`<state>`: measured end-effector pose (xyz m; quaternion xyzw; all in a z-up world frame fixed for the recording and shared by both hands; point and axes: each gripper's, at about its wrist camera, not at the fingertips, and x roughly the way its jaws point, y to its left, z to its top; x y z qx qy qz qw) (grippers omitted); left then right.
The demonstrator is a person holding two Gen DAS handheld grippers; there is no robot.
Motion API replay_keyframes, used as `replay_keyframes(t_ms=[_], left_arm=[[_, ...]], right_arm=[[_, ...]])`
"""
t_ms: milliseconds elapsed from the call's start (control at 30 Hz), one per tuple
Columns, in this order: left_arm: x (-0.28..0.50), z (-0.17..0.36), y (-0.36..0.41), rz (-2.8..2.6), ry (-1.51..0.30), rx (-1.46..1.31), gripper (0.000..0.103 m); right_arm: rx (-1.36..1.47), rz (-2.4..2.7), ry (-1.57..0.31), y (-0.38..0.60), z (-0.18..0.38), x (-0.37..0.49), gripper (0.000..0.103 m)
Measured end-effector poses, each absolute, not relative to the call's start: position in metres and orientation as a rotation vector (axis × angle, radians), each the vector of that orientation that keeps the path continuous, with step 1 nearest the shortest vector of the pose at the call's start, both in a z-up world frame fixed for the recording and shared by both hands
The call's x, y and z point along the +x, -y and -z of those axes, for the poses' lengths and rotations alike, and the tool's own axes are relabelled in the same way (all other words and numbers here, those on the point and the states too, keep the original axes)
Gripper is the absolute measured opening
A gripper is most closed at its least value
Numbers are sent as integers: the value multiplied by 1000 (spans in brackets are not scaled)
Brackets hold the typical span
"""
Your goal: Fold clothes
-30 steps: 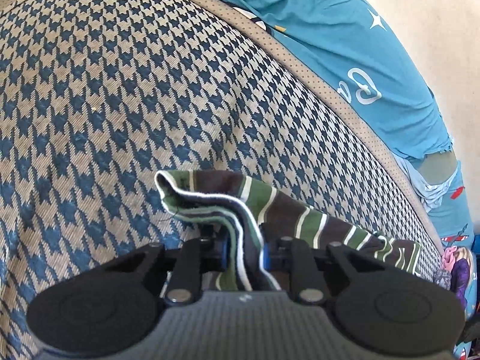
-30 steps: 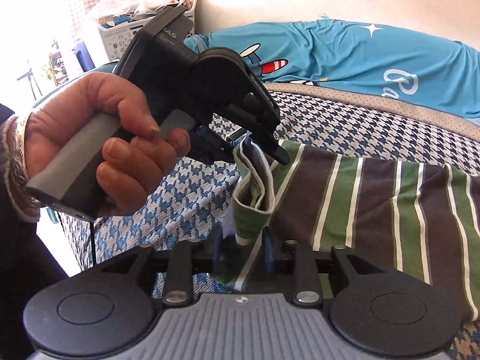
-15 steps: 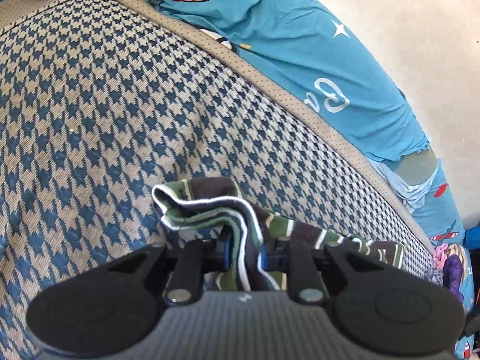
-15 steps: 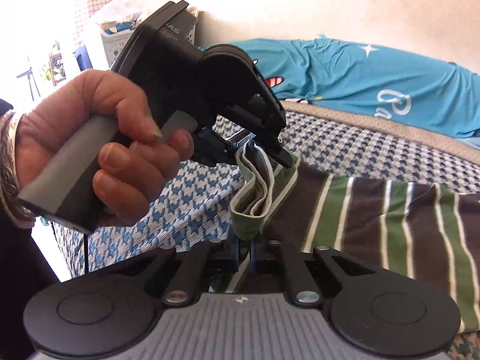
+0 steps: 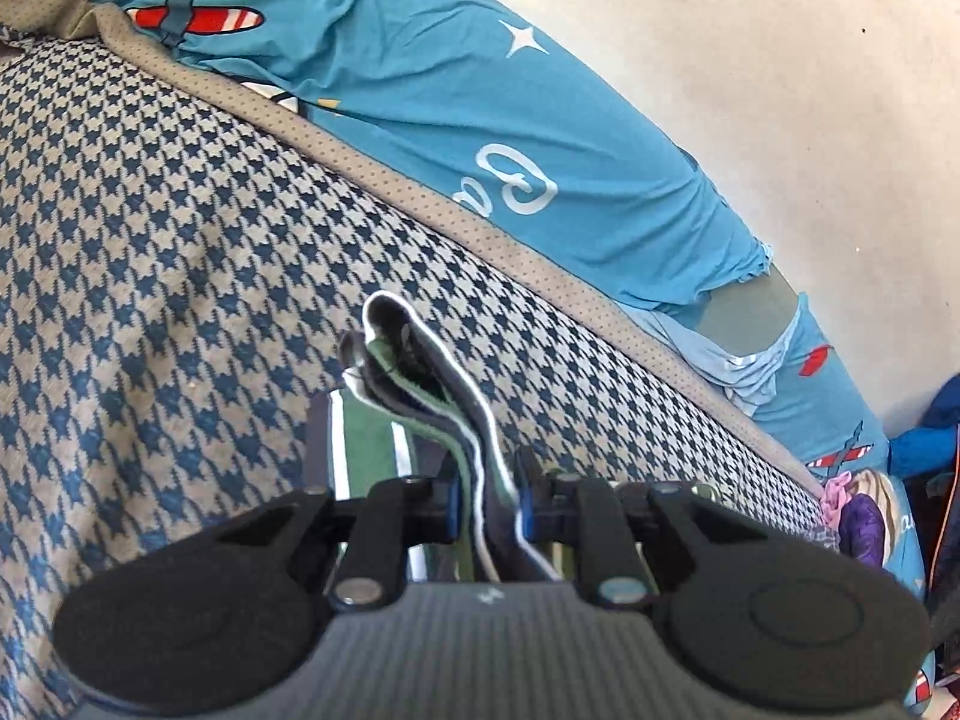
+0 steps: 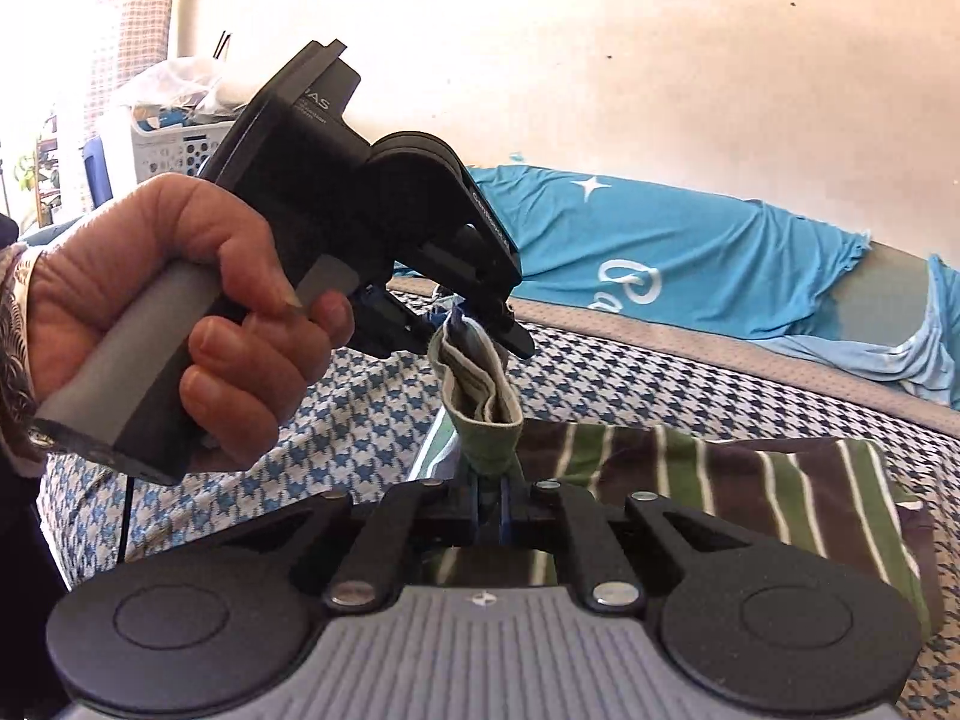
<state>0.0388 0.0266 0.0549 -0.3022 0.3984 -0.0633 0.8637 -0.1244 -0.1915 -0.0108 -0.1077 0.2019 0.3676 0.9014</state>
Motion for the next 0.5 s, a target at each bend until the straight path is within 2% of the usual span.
replay_keyframes(t_ms=[500], left_arm=[[84,-61,108,244,-873,-542,15]], right_arm=[[-84,-480,-460,297,9,-77,8]])
